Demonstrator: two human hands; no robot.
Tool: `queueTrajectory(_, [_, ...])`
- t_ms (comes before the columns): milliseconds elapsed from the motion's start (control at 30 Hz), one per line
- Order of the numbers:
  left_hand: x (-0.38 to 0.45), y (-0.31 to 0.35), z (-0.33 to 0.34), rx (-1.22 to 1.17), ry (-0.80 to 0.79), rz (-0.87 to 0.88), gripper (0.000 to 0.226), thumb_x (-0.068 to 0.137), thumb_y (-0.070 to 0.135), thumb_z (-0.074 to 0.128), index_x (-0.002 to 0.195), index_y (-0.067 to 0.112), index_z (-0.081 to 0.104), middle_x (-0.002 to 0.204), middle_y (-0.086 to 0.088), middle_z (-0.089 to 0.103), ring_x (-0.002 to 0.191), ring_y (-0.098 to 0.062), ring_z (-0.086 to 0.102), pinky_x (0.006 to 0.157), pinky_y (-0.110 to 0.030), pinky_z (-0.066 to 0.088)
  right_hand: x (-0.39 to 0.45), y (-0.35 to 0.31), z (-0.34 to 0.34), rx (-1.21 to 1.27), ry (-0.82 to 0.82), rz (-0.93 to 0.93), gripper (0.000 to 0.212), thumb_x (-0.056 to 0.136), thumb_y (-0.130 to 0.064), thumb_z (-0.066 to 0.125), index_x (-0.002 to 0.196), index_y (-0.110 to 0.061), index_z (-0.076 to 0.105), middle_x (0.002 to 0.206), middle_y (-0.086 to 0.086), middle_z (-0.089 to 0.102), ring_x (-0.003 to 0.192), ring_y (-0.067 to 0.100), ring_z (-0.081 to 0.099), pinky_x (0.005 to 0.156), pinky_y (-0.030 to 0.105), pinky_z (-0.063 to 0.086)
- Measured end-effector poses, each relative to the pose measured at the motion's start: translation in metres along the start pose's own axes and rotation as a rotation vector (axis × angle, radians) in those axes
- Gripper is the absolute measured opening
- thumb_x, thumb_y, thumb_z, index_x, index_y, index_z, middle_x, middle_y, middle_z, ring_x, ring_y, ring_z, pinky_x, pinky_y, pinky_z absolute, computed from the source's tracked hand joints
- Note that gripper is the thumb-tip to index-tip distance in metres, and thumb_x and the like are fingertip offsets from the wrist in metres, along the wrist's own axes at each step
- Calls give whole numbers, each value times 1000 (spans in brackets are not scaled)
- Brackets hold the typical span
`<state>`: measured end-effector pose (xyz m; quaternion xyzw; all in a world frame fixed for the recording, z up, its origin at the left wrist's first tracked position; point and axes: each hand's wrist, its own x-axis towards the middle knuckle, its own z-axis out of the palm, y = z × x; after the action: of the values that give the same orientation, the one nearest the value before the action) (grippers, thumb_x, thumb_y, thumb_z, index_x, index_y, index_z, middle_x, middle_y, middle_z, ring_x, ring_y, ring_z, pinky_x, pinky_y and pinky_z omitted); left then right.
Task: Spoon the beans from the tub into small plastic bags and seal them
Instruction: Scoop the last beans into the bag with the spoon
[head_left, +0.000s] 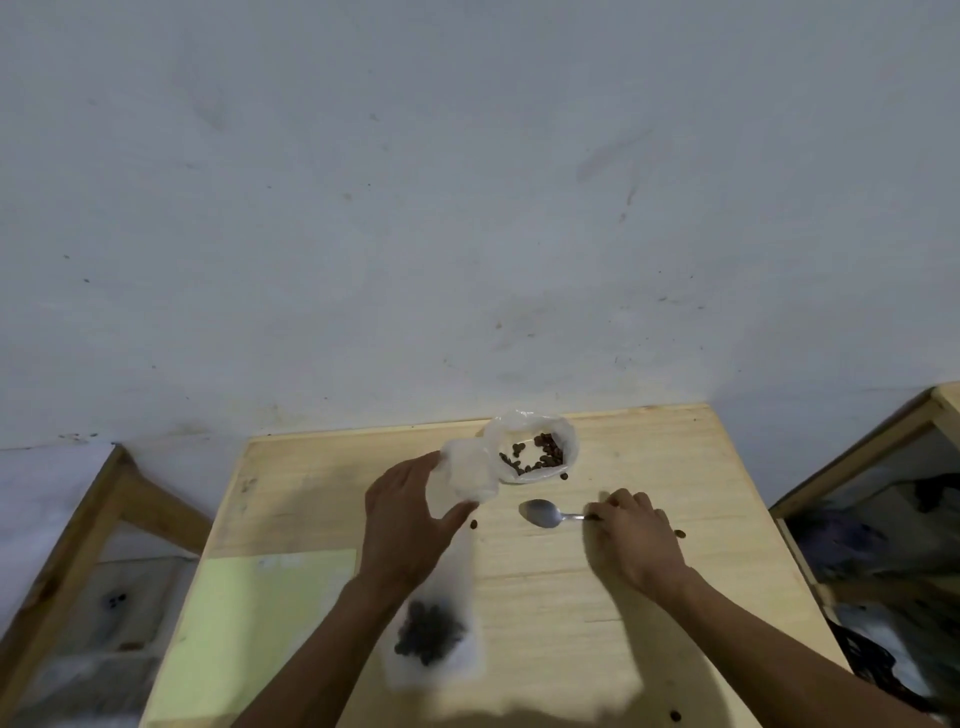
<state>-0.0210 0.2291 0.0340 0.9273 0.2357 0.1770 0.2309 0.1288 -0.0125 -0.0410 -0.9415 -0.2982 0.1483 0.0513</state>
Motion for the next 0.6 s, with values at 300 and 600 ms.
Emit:
queueTrajectory(300, [21,-13,-5,100,-228,18,68,76,60,71,132,27,52,138,7,53,129,-16,46,113,-37,27,3,-4,5,-59,-14,11,23,98,-29,41,111,-21,58,116,-1,54,112,25,49,87,37,39])
queueTrajectory(600, [52,-19,3,260,-517,155,74,75,64,68,136,29,46,153,10,33,139,-17,34,119,-45,19,13,13,-36,557,114,-39,19,93,-11,55,91,-29,55,88,-6,60,73,14,57,66,29,45])
